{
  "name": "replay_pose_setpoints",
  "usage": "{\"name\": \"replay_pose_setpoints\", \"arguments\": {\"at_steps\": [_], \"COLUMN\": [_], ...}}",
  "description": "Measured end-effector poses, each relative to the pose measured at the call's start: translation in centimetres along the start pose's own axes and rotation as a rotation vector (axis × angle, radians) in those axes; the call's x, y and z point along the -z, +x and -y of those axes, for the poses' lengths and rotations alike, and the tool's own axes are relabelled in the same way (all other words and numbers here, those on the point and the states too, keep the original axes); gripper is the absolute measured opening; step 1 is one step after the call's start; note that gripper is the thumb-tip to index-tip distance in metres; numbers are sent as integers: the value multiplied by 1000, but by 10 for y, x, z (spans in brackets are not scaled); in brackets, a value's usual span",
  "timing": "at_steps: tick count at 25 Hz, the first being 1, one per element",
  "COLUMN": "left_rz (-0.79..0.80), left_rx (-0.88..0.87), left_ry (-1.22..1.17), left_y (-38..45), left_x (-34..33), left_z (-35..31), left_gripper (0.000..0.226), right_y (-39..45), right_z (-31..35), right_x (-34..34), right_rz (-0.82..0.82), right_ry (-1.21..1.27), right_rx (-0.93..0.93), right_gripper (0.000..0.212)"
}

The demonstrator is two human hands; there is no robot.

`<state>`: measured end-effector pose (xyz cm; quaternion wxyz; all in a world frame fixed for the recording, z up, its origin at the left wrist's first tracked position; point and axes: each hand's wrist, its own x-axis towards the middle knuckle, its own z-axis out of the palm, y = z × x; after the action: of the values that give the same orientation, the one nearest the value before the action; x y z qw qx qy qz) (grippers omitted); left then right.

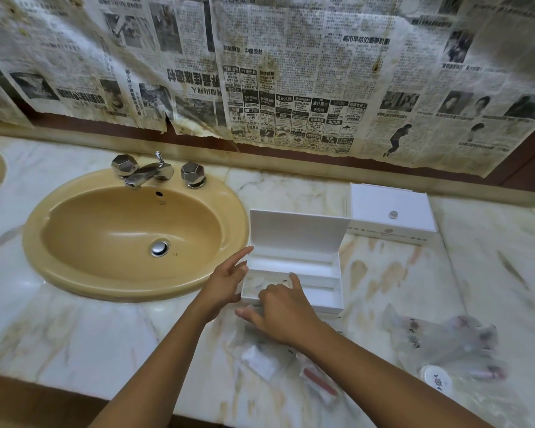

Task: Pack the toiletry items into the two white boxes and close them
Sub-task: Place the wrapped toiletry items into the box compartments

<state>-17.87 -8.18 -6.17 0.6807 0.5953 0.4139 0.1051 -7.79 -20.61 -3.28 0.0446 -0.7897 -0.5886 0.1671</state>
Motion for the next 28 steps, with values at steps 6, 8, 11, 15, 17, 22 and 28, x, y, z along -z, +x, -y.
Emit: {"name": "replay_pose_setpoints", "arguments": {"at_steps": [6, 8, 11, 15, 17, 22, 28], "left_rz": [-21, -22, -18, -10, -6, -8, -30], "left_rx": [-6, -1, -6, -5, -10, -15, -11], "left_ry": [14, 18, 28, 40, 43, 60, 48], "left_y": [-5, -6, -8, -9, -9, -11, -13], "left_x": [-4, -4, -4, -5, -5, -6, -7], "left_z": [-6, -7, -9, -9, -9, -6, -8], "left_gripper": [40, 40, 38, 38, 38, 37, 39], "right_y": [2, -1, -6, -9, -15, -59, -74], "right_z": [6, 5, 9, 9, 5, -2, 6], "right_x": [-6, -4, 1, 0, 0, -16, -51], "right_rz": [61, 23, -49, -9, -181, -380, -104], "right_ry": [32, 27, 9, 68, 109, 82, -66], "right_rx": [-52, -43, 22, 58, 78, 136, 131], "right_gripper": [82, 69, 48, 45, 37, 25, 22]}}
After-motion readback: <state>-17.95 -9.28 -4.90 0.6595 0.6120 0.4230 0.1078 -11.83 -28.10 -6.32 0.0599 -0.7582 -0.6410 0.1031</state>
